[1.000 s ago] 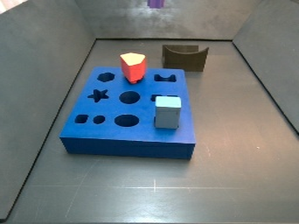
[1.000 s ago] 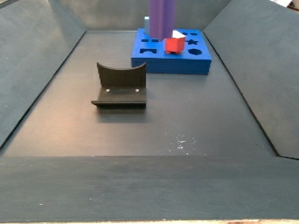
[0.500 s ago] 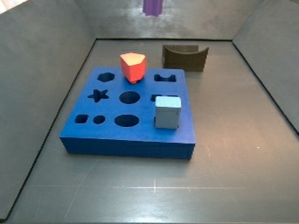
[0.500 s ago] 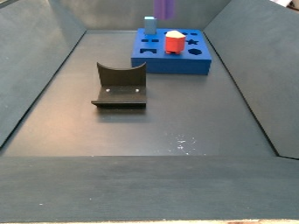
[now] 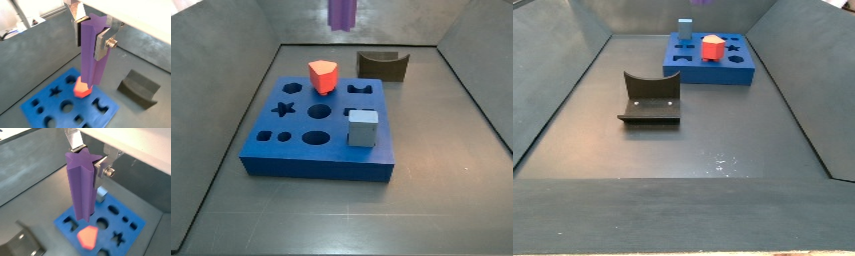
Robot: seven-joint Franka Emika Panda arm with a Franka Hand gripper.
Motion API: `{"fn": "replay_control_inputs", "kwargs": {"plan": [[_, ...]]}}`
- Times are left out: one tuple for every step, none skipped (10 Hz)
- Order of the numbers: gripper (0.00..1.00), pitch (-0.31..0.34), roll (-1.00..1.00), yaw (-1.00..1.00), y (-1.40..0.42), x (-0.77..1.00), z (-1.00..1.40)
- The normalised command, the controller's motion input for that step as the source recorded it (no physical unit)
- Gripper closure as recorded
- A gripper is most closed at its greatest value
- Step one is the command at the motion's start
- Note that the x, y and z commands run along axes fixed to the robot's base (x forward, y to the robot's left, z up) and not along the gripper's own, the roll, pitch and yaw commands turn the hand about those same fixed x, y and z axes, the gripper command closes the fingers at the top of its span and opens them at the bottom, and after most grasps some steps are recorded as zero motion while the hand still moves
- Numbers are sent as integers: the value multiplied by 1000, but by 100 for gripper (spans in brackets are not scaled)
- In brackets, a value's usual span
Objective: Pick up the star object. Move up. Move to above the board. Insert the star object.
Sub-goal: Move to above the board, then insert the star object.
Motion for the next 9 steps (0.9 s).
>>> {"fn": "replay_control_inputs", "kwargs": {"plan": [[100,77,16,9,-998,-30,152],[100,97,13,9,-709,11,113],[100,120,17,5,-363,47,68],[100,121,19,10,-189,60,45],[100,-59,0,0,0,0,-40],[100,-54,0,0,0,-60,0],[100,0,0,-63,100,-174,-154],[100,-71,0,-269,46,-1000,-494],[100,-76,0,-251,40,-1000,-574]]}}
